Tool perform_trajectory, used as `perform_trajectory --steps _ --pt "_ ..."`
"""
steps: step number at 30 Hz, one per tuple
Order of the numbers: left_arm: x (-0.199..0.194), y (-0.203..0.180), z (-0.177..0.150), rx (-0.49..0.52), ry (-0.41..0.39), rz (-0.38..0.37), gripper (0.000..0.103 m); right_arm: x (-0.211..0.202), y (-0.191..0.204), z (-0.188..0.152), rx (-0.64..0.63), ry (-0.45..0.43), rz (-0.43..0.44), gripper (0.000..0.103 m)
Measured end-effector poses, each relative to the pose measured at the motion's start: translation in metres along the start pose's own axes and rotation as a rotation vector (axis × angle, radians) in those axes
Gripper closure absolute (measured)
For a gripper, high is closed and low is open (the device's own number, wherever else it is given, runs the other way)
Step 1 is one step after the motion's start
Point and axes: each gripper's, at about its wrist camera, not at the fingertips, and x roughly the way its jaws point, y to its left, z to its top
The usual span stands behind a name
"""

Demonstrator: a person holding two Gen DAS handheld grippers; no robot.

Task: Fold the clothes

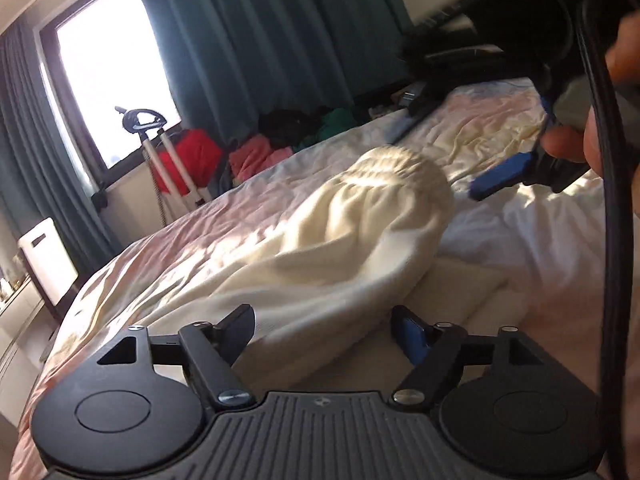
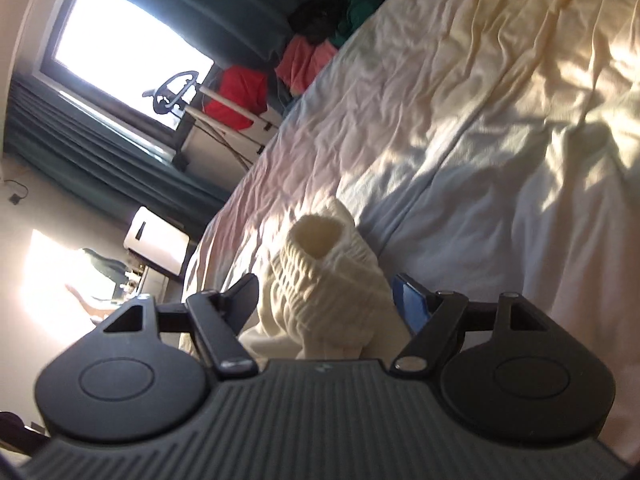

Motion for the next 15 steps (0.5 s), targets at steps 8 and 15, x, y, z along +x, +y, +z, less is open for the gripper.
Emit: perform_trajectory --steps 8,15 --pt "-0.028 0.048 -0.054 0.038 0.018 0.115 0.031 0.036 0.002 -0.014 -0.006 0.083 -0.036 0.026" --pt "-0.059 0.052 -0.059 -0.068 -0.072 0.100 0.067 0.058 0.017 -0.022 -0.106 0.044 -0.080 0.053"
